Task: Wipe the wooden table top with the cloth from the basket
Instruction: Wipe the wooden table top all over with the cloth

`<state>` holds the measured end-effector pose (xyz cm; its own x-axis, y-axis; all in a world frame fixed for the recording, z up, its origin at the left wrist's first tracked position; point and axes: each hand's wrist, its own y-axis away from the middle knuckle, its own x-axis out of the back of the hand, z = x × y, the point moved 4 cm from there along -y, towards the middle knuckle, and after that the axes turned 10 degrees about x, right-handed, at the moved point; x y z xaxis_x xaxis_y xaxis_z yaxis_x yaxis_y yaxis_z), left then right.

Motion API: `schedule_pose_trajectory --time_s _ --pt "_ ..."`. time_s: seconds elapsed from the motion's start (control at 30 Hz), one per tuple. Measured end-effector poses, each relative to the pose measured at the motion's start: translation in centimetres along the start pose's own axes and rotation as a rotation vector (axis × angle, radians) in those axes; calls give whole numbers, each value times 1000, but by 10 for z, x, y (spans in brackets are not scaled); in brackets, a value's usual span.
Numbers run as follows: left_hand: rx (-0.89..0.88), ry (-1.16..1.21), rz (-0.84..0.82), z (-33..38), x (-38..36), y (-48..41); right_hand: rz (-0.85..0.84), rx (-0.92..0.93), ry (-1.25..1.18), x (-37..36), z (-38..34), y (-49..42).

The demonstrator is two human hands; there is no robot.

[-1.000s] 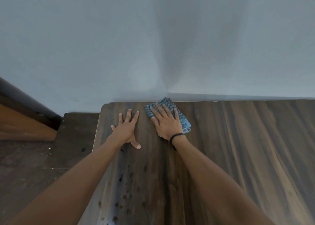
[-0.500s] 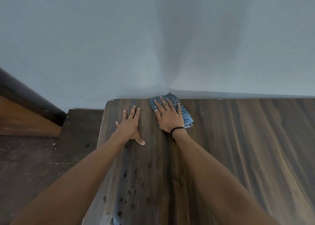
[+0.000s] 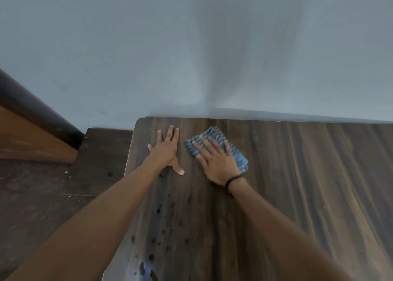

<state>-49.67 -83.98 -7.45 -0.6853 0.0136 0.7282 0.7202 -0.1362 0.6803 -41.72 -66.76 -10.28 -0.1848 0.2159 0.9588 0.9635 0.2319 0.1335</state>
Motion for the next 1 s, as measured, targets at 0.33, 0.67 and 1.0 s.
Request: schedule_pose_trajectory --time_s 0.33,0.67,1.0 --pt "-41 14 18 -3 1 2 0 -66 -39 -1 -17 17" --pt "30 4 30 -44 -6 9 11 -73 -75 12 14 -40" --pt "11 40 65 -45 -4 10 -35 51 -32 -3 -25 16"
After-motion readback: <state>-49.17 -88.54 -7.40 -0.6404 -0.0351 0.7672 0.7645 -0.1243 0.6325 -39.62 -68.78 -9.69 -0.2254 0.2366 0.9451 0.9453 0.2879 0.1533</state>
